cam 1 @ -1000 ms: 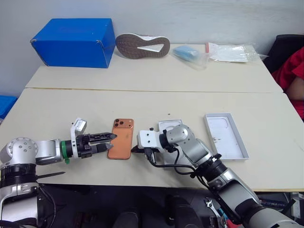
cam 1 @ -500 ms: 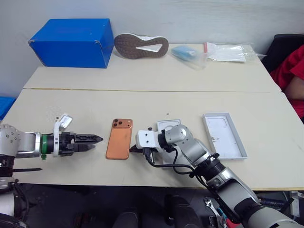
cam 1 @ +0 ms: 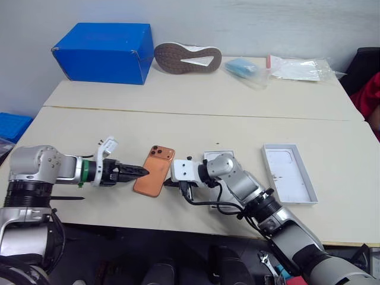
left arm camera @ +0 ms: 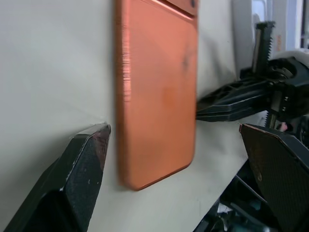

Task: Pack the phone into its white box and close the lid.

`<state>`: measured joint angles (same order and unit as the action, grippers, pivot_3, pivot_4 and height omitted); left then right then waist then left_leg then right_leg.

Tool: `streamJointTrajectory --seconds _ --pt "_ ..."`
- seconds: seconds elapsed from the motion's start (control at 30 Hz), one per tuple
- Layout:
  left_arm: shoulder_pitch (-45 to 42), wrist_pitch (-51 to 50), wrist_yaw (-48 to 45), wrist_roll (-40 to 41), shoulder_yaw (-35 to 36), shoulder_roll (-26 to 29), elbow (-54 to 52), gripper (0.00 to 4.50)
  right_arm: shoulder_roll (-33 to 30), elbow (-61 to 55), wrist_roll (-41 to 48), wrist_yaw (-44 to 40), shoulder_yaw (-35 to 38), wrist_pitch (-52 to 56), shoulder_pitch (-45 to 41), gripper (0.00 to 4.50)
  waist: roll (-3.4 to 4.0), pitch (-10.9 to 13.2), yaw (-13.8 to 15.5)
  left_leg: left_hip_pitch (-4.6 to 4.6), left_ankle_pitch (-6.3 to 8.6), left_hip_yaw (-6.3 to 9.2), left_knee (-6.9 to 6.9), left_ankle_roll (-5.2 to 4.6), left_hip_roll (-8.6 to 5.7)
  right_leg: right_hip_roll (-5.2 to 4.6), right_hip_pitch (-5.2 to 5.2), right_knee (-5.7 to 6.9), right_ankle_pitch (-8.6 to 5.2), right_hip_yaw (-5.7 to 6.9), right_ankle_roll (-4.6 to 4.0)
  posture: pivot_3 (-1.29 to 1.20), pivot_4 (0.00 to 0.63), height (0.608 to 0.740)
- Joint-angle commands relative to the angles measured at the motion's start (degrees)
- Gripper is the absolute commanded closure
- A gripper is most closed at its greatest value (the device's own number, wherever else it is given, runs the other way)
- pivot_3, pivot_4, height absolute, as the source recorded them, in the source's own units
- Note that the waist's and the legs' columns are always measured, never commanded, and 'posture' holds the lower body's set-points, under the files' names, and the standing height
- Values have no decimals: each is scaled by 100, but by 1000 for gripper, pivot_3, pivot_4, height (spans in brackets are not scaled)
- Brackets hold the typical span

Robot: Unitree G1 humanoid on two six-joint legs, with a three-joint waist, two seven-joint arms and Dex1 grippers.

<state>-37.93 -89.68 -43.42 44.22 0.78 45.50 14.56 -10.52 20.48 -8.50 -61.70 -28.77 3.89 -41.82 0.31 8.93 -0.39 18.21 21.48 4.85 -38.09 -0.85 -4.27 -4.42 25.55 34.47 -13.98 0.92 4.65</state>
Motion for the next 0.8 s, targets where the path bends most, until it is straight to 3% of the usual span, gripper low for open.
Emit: streamJointTrajectory --seconds 0.03,0.23,0.43,0.8 --pt "268 -282 -68 106 -620 -324 -205 0 58 -49 -5 18 -69 51 -15 4450 0 -1 9 1 0 0 0 0 0 0 0 -2 0 0 0 0 150 740" --pt "225 -282 -382 326 -174 -508 134 0 33 -111 3 32 -57 87 32 4450 -1 -1 7 1 0 1 0 0 0 1 -1 -3 0 1 0 0 150 740" --pt "348 -222 -394 55 -113 -413 414 0 -23 -149 -4 43 -54 101 84 4450 -2 0 -22 5 1 6 0 1 2 3 2 -5 0 6 0 0 150 740" --pt "293 -282 -681 488 57 -134 468 3382 -173 -497 200 -55 96 87 93 4500 -23 15 -122 25 0 15 -2 2 4 4 17 -9 0 14 0 0 150 740"
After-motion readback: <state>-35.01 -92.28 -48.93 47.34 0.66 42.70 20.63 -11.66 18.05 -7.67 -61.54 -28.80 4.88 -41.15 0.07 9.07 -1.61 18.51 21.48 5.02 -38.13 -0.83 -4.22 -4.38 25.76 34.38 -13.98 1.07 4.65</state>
